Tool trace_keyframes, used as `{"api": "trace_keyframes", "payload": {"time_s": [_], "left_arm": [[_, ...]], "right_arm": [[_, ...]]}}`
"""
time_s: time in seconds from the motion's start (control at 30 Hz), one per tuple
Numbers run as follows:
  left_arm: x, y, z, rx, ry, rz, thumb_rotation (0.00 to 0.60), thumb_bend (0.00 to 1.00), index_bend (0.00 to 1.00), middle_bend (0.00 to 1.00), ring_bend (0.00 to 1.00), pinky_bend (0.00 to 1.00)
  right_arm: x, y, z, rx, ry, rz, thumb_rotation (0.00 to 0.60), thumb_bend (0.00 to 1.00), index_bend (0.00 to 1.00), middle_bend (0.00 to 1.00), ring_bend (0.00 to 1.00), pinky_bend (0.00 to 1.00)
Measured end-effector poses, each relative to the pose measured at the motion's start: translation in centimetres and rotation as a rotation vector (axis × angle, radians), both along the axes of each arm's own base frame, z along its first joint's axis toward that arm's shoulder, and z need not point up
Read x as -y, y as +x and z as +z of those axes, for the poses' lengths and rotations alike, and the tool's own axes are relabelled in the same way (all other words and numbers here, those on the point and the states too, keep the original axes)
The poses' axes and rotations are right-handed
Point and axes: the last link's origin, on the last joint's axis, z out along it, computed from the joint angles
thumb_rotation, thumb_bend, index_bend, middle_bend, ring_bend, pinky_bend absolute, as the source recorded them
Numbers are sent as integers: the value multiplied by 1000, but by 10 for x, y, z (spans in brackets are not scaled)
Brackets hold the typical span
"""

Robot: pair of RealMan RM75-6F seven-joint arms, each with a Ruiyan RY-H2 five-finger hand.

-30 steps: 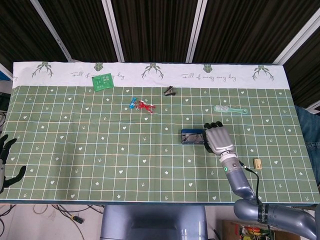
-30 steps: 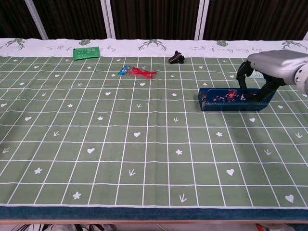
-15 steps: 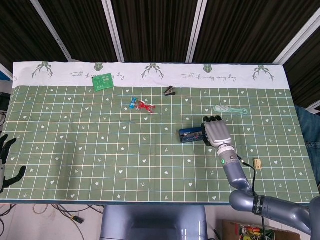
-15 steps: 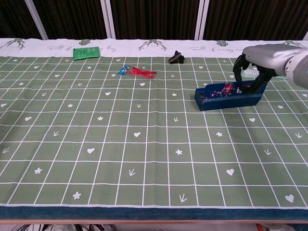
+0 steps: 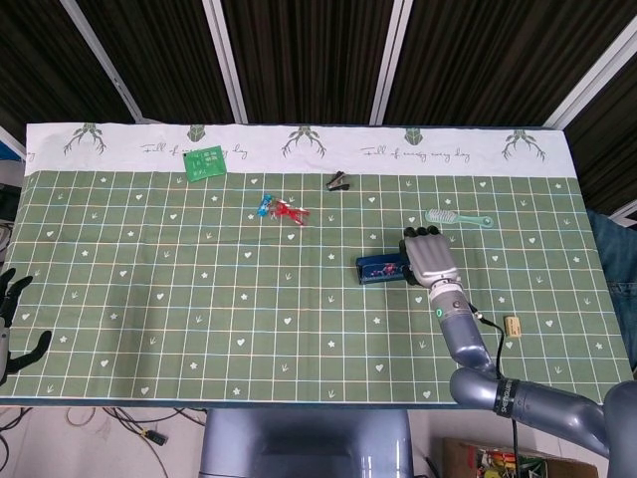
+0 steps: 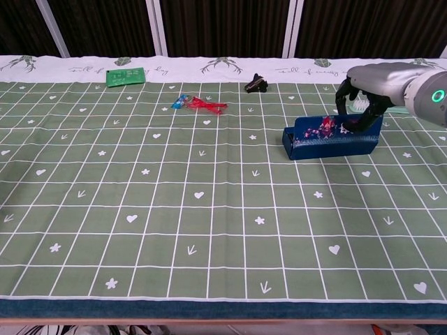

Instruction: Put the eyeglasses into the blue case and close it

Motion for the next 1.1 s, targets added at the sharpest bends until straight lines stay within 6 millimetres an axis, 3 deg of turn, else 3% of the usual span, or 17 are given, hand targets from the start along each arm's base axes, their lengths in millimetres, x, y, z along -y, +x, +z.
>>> {"api": "trace_keyframes", "payload": {"time_s": [0.53, 0.63, 0.87, 1.1], "left_arm": [[0, 0, 0, -2, -3, 0, 600, 318, 116, 0, 0, 0], [0, 0, 0, -1, -3, 1, 600, 318, 116, 0, 0, 0], [0, 0, 0, -2, -5, 2, 600, 318, 116, 0, 0, 0], [0, 0, -1, -2, -7, 3, 600, 318, 116, 0, 0, 0]], "right_arm": [[15, 2, -5, -11, -7, -32, 600, 525, 767, 226, 214, 184], [18, 1, -6, -14, -6, -43, 600, 525, 676, 223, 212, 184], [20, 0, -10, -19, 5, -49, 600, 525, 355, 212, 210, 184], [19, 4, -14, -15, 23, -39, 600, 526, 207, 206, 209, 184]]}}
